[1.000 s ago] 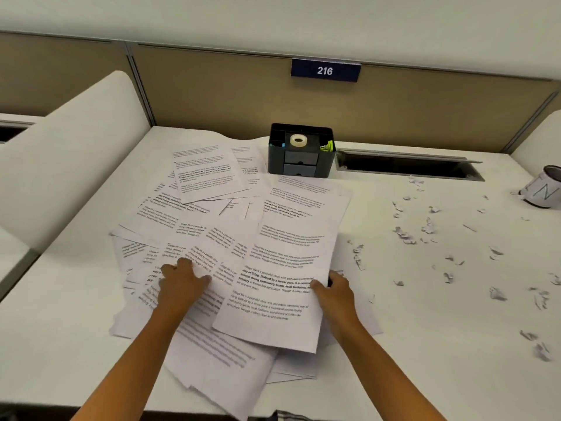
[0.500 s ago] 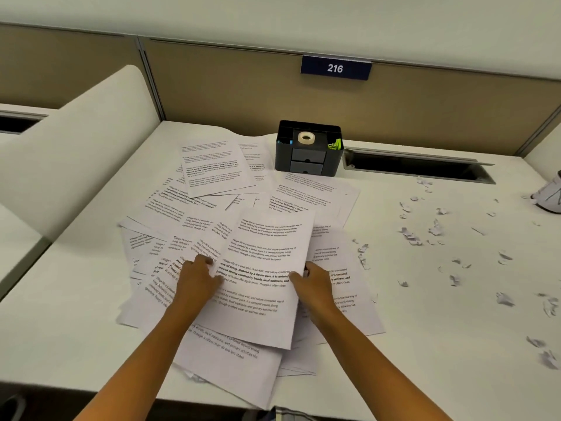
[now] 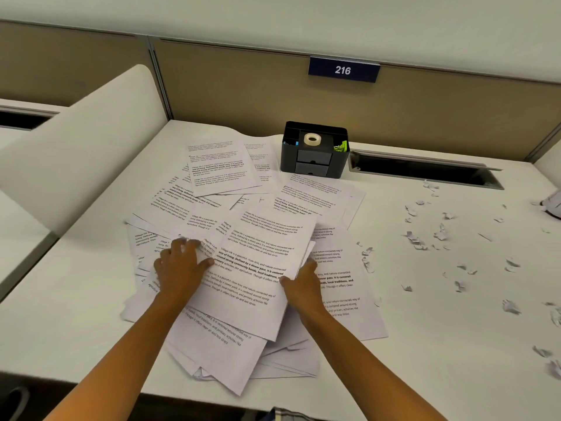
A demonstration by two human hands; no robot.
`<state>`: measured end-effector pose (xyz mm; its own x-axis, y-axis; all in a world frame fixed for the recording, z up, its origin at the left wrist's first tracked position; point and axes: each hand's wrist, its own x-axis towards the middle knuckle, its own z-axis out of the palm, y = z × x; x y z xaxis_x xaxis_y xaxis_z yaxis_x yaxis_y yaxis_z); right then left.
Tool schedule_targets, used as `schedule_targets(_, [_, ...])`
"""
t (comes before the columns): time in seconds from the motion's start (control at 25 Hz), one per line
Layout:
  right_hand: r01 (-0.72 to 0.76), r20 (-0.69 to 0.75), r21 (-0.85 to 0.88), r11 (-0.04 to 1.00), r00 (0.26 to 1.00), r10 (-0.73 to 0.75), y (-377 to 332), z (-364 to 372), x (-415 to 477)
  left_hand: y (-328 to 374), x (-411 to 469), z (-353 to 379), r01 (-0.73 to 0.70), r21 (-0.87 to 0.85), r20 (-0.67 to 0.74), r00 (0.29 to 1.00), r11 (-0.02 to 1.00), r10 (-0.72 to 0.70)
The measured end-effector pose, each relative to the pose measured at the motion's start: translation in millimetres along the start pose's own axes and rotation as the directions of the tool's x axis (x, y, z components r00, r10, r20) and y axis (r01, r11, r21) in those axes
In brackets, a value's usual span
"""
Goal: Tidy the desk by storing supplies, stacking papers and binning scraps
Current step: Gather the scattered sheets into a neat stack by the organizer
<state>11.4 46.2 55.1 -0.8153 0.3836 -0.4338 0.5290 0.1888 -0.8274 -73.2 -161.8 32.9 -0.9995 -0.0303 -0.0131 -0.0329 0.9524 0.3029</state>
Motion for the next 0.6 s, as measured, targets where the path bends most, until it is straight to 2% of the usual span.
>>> schedule_targets(0.12, [-0.048, -0.043, -0.259, 0.965, 0.998, 0.038, -5, 6, 3, -1, 1, 1, 0.062, 0.026, 0.029, 0.998, 0.998, -0.063])
schedule_targets(0.2, [-0.073, -0.047, -0.295, 0.953, 0.997, 0.062, -12, 9, 1, 1, 2, 2, 0.081, -0.064, 0.061, 0.995, 0.995, -0.077])
schedule_targets(0.28, [-0.092, -0.044, -0.247, 0.965, 0.996, 0.083, -17, 10, 1, 4, 1, 3, 0.12, -0.107, 0.098, 0.989, 0.987, -0.11])
schedule_targets(0.36, [-0.113, -0.037, -0.192, 0.975, 0.993, 0.108, -18, 11, 5, 11, -2, 4, 0.139, -0.063, 0.087, 0.987, 0.988, -0.133])
schedule_targets(0.52, [-0.088, 0.001, 0.046, 0.995, 0.996, 0.088, -13, 13, 10, 17, -8, 0, 0.151, -0.015, 0.087, 0.985, 0.988, -0.149])
schedule_targets(0.6, [-0.057, 0.008, 0.045, 0.997, 0.998, 0.057, -11, 13, 8, 16, -7, -1, 0.155, -0.054, 0.11, 0.983, 0.986, -0.148])
